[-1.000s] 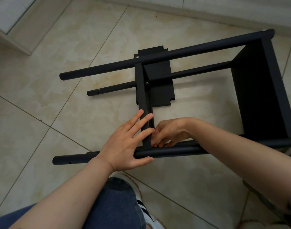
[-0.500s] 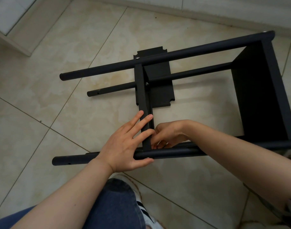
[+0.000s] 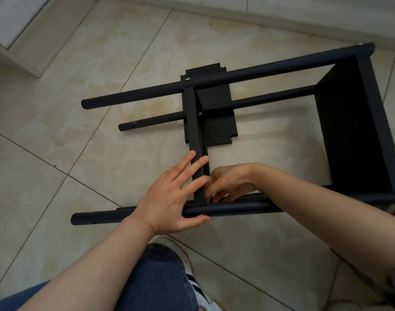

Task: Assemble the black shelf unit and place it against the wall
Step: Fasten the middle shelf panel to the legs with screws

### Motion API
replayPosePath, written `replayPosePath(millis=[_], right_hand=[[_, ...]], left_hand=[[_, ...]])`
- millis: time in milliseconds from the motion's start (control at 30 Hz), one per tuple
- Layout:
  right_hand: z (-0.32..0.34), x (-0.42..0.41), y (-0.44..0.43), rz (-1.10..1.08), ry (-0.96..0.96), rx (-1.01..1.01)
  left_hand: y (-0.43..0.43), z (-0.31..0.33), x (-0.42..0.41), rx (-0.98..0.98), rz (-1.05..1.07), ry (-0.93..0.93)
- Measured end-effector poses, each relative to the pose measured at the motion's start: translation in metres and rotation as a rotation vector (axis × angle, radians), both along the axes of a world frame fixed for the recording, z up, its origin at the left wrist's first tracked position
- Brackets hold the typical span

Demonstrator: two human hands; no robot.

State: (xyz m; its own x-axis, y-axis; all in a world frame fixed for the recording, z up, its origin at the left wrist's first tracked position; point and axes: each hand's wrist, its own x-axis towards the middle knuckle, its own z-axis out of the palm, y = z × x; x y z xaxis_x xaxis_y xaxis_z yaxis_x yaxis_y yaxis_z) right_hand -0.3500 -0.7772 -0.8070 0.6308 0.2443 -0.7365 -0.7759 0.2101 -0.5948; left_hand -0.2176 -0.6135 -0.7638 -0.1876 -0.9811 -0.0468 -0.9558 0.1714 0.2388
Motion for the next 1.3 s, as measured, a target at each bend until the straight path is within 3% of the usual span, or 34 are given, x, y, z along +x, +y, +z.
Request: replayPosePath(millis=[1300], right_hand=[[0.0017,-0.0032,-0.0042,0.008,0.001,0.041]], left_hand=[[-0.0015,0.0012,-0.0015,0.006,0.005,0.000]])
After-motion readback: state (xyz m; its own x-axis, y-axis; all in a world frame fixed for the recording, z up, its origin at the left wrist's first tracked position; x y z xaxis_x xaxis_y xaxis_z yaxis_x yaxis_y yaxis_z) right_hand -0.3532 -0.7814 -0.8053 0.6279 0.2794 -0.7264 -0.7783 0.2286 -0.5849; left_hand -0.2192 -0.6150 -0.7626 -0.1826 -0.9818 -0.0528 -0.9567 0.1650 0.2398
